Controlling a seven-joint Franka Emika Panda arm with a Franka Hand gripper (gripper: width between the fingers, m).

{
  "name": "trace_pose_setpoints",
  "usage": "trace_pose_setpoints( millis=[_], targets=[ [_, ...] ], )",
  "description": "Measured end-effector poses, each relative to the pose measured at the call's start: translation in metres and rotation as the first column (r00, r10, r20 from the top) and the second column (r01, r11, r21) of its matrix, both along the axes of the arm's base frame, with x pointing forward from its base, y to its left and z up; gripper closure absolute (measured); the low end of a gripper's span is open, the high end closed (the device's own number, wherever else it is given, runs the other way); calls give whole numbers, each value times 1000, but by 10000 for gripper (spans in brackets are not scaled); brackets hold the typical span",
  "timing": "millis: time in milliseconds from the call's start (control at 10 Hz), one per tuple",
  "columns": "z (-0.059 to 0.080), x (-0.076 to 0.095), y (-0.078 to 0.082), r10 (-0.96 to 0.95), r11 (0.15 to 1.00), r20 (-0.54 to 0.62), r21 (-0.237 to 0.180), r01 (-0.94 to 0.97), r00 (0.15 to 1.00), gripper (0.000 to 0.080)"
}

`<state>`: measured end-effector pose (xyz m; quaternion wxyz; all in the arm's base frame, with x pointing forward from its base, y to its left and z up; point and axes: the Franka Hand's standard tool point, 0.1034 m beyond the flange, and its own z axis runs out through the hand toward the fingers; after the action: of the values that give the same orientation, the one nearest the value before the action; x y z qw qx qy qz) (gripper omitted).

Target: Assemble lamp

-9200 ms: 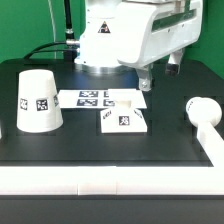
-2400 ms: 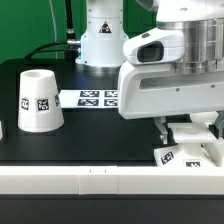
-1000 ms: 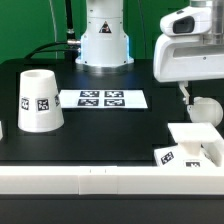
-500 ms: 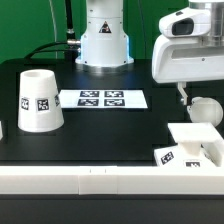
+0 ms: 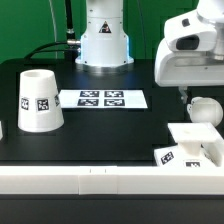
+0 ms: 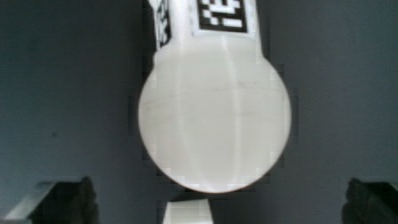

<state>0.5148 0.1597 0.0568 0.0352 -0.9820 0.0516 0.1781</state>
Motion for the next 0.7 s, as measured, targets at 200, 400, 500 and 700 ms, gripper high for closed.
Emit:
trace_pose_setpoints(
  millis=[200,400,500,700],
  targets=[
    [-6,-8,-1,11,1000,-132,-2,-11,991,101],
    [-13,-10,2,28,1000,-216,5,-28,976,101],
    [-15,-16,2,37,999,-277,6,-37,960,101],
    [-19,-19,2,48,999,-366,9,-48,930,101]
  ],
)
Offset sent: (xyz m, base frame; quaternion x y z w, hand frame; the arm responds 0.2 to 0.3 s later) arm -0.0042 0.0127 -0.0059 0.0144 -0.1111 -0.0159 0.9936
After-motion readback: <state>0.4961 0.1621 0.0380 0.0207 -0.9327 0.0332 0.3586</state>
